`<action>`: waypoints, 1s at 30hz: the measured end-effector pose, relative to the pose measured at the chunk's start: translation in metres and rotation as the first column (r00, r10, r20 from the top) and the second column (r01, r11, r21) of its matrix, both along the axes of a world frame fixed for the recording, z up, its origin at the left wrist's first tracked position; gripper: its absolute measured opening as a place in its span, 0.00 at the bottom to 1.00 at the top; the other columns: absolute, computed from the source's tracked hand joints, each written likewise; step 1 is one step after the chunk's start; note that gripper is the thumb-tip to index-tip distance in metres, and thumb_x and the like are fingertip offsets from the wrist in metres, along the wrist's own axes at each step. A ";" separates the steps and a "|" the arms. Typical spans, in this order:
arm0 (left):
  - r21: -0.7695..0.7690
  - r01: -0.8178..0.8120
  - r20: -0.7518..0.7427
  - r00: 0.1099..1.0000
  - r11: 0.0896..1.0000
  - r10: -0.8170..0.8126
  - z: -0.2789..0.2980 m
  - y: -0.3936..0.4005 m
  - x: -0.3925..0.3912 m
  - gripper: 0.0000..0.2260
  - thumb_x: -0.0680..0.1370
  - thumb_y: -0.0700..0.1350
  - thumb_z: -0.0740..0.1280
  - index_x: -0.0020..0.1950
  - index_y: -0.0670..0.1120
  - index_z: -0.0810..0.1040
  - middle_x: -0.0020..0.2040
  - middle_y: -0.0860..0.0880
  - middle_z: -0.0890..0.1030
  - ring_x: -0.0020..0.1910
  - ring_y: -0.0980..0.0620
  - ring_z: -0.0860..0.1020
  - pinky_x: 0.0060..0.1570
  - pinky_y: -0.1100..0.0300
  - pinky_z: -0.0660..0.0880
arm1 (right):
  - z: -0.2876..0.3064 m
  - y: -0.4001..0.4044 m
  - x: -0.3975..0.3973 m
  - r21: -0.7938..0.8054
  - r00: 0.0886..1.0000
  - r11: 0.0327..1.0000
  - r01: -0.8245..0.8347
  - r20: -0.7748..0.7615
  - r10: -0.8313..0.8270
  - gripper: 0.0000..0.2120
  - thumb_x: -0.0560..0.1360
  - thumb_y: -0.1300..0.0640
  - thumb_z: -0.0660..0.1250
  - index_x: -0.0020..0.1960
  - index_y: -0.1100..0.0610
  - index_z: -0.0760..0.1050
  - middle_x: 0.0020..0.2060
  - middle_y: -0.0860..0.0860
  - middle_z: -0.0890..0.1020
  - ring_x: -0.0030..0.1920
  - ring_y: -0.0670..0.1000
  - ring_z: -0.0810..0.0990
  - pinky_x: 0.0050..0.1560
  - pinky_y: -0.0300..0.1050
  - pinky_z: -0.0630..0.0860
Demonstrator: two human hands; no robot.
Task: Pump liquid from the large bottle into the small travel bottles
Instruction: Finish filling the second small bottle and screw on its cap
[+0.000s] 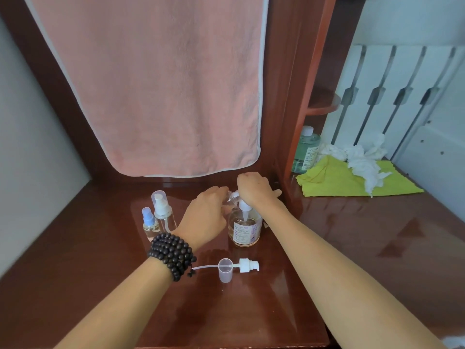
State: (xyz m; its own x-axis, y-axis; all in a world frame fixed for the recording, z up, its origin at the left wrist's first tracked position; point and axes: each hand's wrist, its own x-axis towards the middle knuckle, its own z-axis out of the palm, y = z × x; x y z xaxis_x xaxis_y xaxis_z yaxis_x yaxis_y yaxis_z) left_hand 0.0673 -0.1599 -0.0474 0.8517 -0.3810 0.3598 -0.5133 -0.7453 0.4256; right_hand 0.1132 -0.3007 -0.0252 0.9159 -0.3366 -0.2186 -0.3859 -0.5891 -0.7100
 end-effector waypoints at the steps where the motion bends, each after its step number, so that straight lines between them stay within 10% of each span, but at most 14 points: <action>1: 0.001 0.004 0.001 1.000 1.000 -0.004 0.000 0.001 0.000 0.11 0.74 0.38 0.66 0.56 0.44 0.75 0.48 0.46 0.78 0.47 0.42 0.78 0.46 0.45 0.77 | 0.003 0.002 -0.002 -0.001 1.000 1.000 -0.005 -0.008 0.005 0.15 0.80 0.62 0.50 0.56 0.58 0.74 0.52 0.52 0.69 0.61 0.55 0.69 0.72 0.66 0.58; 11: 0.001 -0.005 0.026 1.000 1.000 0.005 0.010 0.004 0.003 0.13 0.76 0.39 0.67 0.61 0.43 0.75 0.52 0.46 0.79 0.52 0.42 0.78 0.50 0.45 0.76 | 0.015 0.004 -0.002 -0.061 0.994 0.993 -0.103 -0.032 0.101 0.13 0.81 0.60 0.48 0.46 0.57 0.70 0.61 0.57 0.77 0.66 0.59 0.72 0.74 0.67 0.59; 24: -0.013 -0.002 0.023 1.000 1.000 0.003 0.016 0.005 0.001 0.13 0.77 0.41 0.66 0.61 0.44 0.75 0.53 0.46 0.79 0.52 0.43 0.78 0.50 0.44 0.76 | 0.017 -0.001 -0.004 -0.067 0.993 0.996 -0.065 0.093 0.071 0.16 0.82 0.53 0.51 0.58 0.55 0.76 0.54 0.53 0.77 0.59 0.58 0.72 0.61 0.60 0.57; 30: -0.006 -0.015 0.006 1.000 1.000 0.015 0.004 0.000 0.003 0.10 0.74 0.38 0.66 0.56 0.42 0.76 0.48 0.46 0.78 0.47 0.42 0.78 0.46 0.45 0.76 | 0.010 0.000 -0.001 -0.095 0.999 0.994 -0.052 -0.016 0.051 0.16 0.82 0.59 0.50 0.61 0.56 0.74 0.60 0.54 0.75 0.68 0.59 0.70 0.72 0.61 0.54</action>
State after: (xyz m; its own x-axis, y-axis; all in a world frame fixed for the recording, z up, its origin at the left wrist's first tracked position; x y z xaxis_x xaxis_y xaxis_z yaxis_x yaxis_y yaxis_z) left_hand 0.0699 -0.1596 -0.0431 0.8552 -0.3660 0.3670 -0.5044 -0.7507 0.4266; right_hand 0.1121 -0.3010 -0.0157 0.9297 -0.3091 -0.2006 -0.3628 -0.6729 -0.6447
